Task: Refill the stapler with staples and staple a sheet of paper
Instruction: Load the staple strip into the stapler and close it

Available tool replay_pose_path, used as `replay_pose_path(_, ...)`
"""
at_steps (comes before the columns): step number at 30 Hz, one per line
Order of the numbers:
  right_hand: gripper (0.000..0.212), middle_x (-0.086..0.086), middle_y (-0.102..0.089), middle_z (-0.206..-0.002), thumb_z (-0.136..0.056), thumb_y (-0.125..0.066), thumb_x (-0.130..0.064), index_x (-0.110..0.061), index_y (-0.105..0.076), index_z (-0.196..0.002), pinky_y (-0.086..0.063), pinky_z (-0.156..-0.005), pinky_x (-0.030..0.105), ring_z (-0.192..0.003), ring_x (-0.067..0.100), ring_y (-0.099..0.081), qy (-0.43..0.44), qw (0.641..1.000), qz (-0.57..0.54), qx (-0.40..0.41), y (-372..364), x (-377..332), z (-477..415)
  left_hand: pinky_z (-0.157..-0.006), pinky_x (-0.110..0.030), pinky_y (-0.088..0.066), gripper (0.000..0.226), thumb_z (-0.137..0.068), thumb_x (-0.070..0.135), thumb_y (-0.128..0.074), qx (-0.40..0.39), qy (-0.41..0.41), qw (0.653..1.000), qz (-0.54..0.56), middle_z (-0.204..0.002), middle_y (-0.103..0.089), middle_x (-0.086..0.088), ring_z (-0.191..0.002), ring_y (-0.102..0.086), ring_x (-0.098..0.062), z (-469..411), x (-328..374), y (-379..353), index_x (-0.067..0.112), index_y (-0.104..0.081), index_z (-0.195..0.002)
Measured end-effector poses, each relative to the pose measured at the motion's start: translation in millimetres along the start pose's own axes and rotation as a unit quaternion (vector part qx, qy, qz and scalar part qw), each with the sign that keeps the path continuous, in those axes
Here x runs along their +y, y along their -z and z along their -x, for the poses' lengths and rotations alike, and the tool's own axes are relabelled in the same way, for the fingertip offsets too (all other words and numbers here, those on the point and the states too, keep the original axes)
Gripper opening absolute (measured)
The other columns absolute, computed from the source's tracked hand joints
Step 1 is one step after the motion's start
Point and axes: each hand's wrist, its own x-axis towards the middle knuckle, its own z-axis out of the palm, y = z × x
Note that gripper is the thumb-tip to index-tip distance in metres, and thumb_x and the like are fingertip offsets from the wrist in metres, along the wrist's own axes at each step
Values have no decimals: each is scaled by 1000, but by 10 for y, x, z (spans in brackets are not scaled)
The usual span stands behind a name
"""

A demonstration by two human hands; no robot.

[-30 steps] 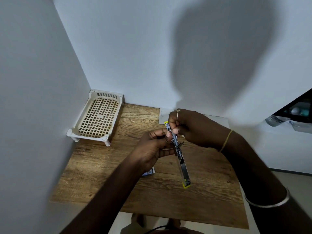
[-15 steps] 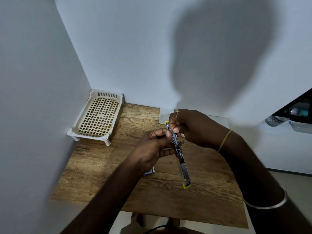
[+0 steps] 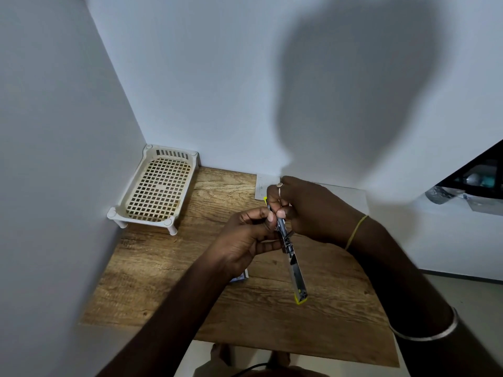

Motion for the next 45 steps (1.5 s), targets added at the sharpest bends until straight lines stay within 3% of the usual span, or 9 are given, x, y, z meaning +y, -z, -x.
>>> replay_pose_path(4, 8, -9, -42, -82, -82, -54, -14, -21, -52, -80, -37, -63, 29, -77, 16, -49, 0, 1000, 8, -2, -25, 4, 11, -69, -32, -61, 24, -83, 20, -69, -2, 2, 1000, 2, -89, -76, -7, -82, -76, -22, 16, -12, 7, 6, -73, -102)
replay_pose_path(12, 27, -8, -42, -83, -82, -56, -2, -25, -45, -78, -43, -63, 35, -75, 18, -51, 5, 999, 41, 2, -14, -20, 19, -68, -31, -61, 16, -86, 18, -67, 0, 2, 1000, 3, -88, -77, -7, -80, -76, -21, 33, -17, -18, 10, -76, -97)
replay_pose_path(19, 19, 0, -55, -96, -85, -59, -9, -23, -47, -82, -53, -73, 44, -86, 23, -59, 12, 998, 67, -6, -40, -30, 31, -68, -31, -61, 18, -85, 21, -66, -7, 3, 1000, -1, -87, -77, -3, -80, -76, -19, 59, -22, -42, 11, -74, -98)
replay_pose_path(28, 21, -4, -44, -90, -83, -60, -12, -25, -44, -83, -48, -60, 37, -77, 23, -56, 12, 990, 138, 21, -59, -52, 43, -69, -32, -61, 14, -91, 17, -65, -3, -1, 1000, 3, -89, -77, -2, -80, -76, -21, 71, -20, -54, 17, -79, -88)
replay_pose_path(45, 10, -2, -54, -104, -88, -58, -12, -20, -54, -90, -54, -73, 42, -91, 22, -60, -7, 994, 112, -11, -48, -123, 95, -68, -32, -61, 17, -96, 13, -62, 7, -5, 1000, -8, -86, -76, -2, -78, -76, -20, 126, -40, -67, 16, -77, -90)
